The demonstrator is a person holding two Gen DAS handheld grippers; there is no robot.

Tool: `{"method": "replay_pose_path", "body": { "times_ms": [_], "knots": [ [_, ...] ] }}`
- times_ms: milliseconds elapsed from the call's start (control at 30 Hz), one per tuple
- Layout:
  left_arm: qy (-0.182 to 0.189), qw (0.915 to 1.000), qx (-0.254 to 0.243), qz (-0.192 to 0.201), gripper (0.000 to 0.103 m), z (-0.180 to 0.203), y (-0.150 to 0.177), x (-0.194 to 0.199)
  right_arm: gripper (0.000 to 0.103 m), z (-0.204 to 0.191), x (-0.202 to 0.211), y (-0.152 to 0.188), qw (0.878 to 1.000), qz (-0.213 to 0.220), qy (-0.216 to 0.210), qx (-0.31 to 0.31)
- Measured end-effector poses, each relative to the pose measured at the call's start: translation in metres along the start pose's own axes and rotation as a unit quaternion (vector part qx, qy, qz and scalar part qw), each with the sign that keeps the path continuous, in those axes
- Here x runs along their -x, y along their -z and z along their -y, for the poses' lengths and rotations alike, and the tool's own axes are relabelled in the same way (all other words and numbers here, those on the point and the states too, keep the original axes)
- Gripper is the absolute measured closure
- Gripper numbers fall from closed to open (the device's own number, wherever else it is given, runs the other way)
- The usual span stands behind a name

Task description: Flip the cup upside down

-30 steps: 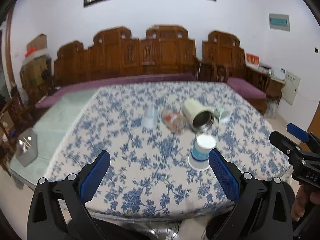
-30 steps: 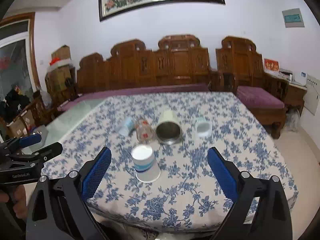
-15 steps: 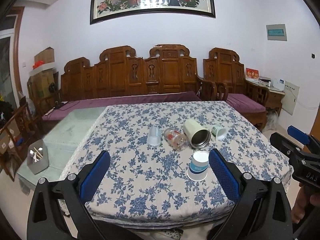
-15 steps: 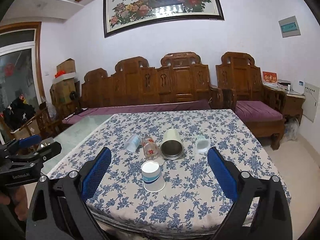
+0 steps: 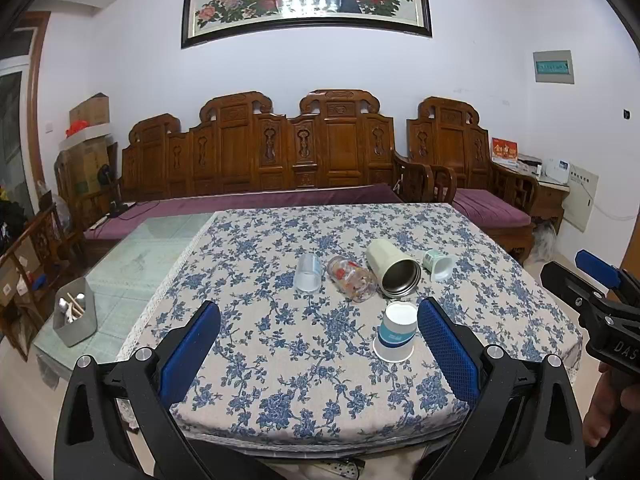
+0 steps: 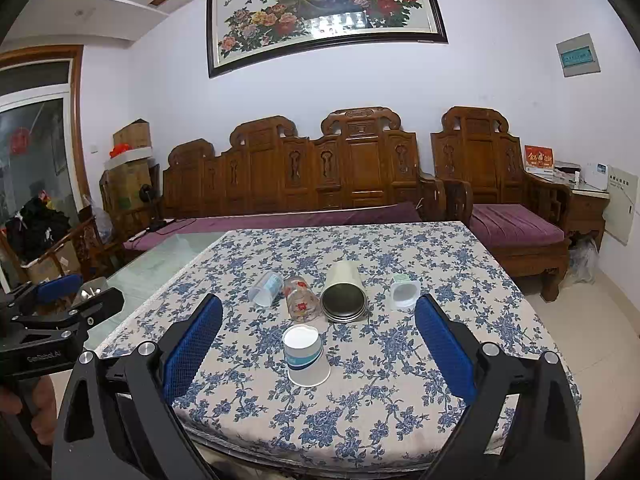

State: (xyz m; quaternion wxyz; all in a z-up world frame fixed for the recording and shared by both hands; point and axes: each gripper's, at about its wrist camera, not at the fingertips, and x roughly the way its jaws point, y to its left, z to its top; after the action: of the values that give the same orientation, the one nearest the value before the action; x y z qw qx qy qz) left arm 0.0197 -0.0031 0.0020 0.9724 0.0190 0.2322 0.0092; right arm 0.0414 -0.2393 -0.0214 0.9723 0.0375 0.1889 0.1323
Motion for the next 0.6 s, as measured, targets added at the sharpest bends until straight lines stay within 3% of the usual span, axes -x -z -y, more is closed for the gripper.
{"method": "replay_pose_path", "body": {
  "times_ms": [600],
  "knots": [
    [-0.001,1.0000,0.001,-0.001,0.008,-0.0013,0.0011,-0.0002,0.005,-0.0002,-0.0015,0.0024,1.000,-0.003,-0.001,0.002]
  ]
}}
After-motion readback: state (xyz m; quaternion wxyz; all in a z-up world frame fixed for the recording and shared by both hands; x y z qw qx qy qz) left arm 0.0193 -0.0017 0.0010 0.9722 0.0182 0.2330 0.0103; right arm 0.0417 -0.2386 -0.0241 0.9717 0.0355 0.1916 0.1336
